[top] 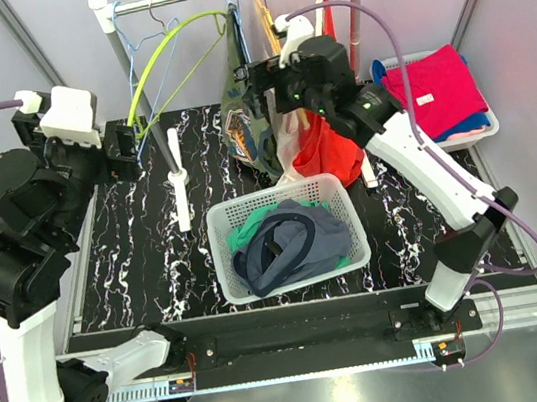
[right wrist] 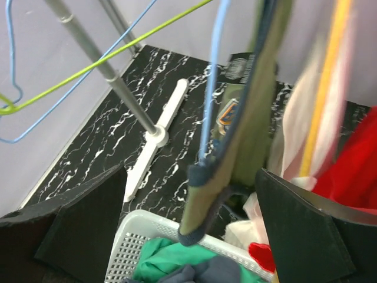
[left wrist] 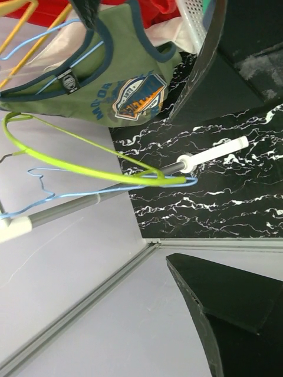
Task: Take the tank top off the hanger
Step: Pick up the hanger from the clothesline.
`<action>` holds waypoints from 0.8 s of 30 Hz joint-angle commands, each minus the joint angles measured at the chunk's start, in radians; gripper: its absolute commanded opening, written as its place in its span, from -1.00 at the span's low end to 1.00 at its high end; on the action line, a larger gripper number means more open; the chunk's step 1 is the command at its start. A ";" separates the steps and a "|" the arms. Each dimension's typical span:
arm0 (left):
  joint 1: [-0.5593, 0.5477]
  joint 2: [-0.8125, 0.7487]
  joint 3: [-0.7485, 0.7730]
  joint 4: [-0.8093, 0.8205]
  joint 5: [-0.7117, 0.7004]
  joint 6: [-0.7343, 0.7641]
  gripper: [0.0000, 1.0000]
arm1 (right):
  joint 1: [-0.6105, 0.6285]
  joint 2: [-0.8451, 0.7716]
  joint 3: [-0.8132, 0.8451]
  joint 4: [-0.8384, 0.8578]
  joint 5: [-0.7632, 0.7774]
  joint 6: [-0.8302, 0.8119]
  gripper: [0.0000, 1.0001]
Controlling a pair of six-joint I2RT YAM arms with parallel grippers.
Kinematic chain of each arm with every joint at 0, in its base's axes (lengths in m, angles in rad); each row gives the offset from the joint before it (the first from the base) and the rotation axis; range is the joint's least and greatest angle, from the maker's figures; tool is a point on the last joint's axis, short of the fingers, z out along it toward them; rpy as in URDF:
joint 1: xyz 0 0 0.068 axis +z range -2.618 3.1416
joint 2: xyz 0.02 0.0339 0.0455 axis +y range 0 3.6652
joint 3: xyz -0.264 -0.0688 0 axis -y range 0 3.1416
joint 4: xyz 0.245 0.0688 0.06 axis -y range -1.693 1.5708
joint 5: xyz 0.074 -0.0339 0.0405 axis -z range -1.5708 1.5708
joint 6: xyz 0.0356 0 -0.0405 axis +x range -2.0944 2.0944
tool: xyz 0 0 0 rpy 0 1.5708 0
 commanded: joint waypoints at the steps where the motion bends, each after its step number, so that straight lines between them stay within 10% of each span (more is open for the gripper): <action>1: -0.004 -0.021 -0.023 0.036 0.032 -0.020 0.98 | -0.034 -0.107 -0.012 0.015 0.023 0.015 1.00; 16: -0.004 -0.064 -0.076 0.044 0.012 -0.002 0.98 | -0.039 0.048 0.046 -0.034 -0.057 0.056 0.99; 24: -0.004 -0.068 -0.089 0.047 0.021 -0.014 0.98 | -0.037 0.079 0.016 -0.030 -0.057 0.032 0.54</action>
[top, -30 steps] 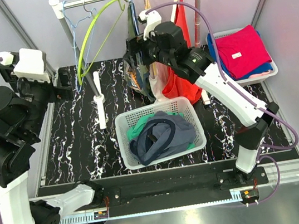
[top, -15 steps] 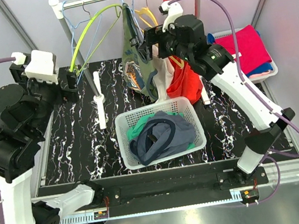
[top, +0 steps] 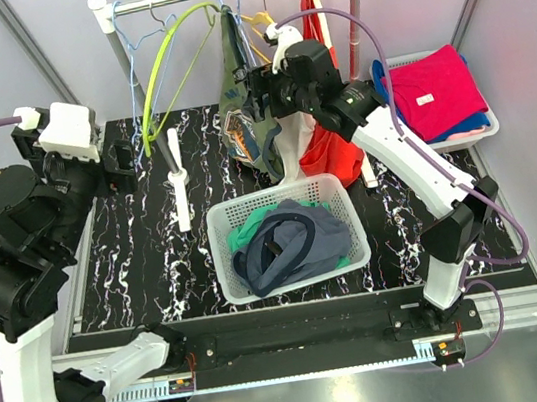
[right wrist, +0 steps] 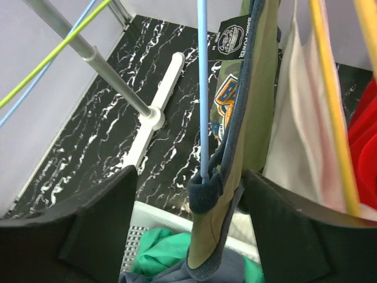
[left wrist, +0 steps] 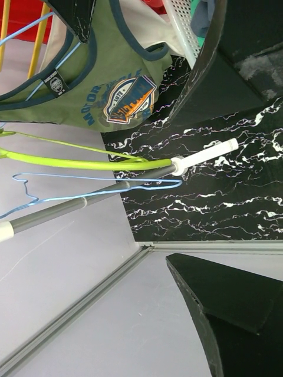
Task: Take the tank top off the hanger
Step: Pick up the hanger from the clothesline.
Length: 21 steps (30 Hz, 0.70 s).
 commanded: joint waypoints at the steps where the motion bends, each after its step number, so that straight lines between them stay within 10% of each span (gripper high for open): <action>1: -0.004 -0.006 -0.008 0.047 0.012 -0.004 0.98 | 0.002 0.002 -0.001 0.017 -0.013 -0.014 0.16; 4: -0.004 -0.011 -0.019 0.045 0.011 -0.004 0.98 | 0.002 -0.007 -0.021 0.040 -0.003 -0.035 -0.64; 7: -0.004 -0.020 -0.028 0.045 0.011 -0.002 0.98 | 0.002 -0.036 -0.068 0.084 0.002 -0.066 -1.00; 21: -0.004 -0.023 -0.047 0.045 0.012 -0.005 0.98 | 0.005 -0.208 -0.265 0.308 0.172 -0.167 -1.00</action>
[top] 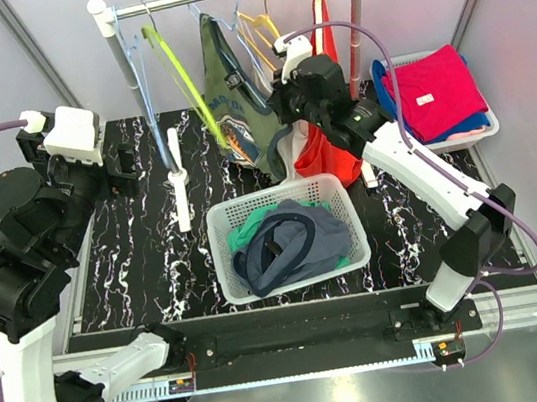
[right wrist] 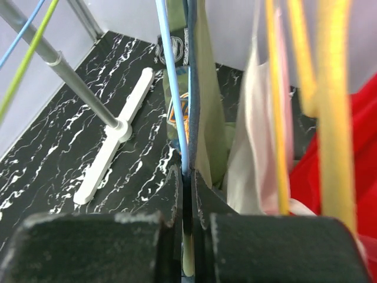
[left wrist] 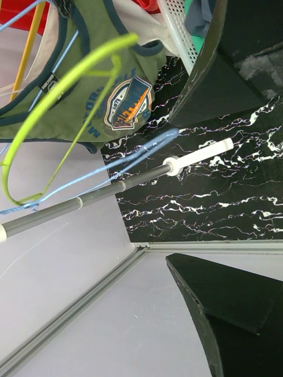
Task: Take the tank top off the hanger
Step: Pick up the hanger from the clothesline.
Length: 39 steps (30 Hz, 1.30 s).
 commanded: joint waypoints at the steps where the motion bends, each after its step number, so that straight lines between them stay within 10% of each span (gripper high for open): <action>1: -0.004 -0.006 -0.011 0.044 0.011 -0.005 0.98 | 0.008 -0.106 0.003 0.102 0.090 -0.048 -1.00; 39: -0.001 0.004 -0.028 0.038 0.015 0.001 0.98 | 0.022 -0.465 -0.063 -0.023 -0.155 0.013 -1.00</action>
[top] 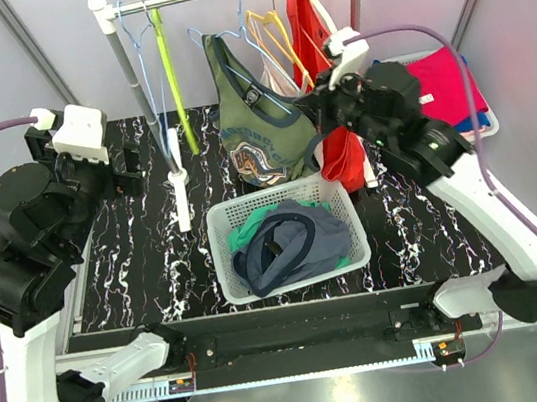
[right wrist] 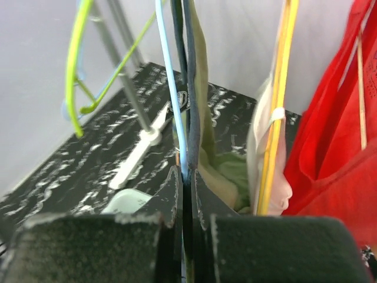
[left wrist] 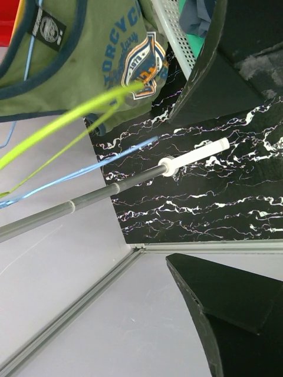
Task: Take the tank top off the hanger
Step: Pick up the hanger from the clothesline.
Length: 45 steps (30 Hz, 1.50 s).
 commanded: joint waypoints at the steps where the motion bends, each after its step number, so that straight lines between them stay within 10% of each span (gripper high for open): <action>1: -0.001 -0.002 -0.008 0.038 0.017 0.000 0.98 | 0.008 -0.145 0.083 0.006 -0.109 0.046 -1.00; 35: 0.011 -0.001 -0.004 0.017 0.051 -0.007 0.98 | 0.008 -0.167 0.756 -0.212 -0.363 0.155 -1.00; 45: 0.016 -0.002 0.001 0.012 0.061 -0.010 0.98 | 0.008 -0.213 0.707 -0.223 -0.337 0.146 -1.00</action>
